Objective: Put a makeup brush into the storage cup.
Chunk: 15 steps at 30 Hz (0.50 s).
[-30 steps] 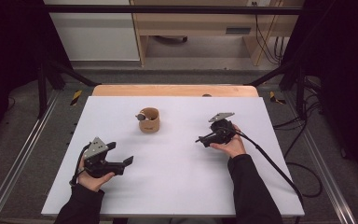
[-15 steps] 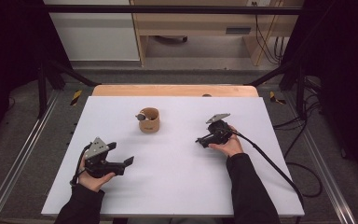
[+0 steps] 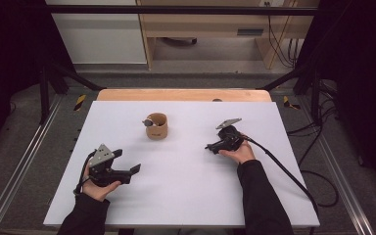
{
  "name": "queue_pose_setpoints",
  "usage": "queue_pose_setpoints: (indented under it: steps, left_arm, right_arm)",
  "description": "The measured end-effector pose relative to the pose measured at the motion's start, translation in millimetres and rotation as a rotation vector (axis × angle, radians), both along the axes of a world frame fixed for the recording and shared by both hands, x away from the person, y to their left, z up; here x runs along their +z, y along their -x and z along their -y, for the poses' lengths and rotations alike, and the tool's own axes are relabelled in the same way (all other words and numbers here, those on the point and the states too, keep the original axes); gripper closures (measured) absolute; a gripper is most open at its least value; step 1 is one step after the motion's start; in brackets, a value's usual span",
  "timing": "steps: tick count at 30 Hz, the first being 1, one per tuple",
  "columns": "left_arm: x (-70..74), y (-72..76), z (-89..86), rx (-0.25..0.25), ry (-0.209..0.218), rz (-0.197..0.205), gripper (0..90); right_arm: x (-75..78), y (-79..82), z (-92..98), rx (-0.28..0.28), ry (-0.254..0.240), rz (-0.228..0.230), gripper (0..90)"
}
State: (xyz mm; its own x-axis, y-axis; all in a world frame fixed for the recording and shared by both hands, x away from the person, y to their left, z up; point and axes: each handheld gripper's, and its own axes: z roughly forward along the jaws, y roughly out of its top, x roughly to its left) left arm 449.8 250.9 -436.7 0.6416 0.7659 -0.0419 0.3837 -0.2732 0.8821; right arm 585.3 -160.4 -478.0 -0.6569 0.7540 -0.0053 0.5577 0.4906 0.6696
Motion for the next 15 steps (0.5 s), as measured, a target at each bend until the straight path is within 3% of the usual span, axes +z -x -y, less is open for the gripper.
queue_pose_setpoints:
  steps: [15]
  left_arm:
    - [0.2, 0.3, 0.5, -0.002, 0.001, -0.001, 8.9]
  right_arm:
    - [5.1, 2.8, 1.1, -0.015, 0.012, -0.014, 48.9]
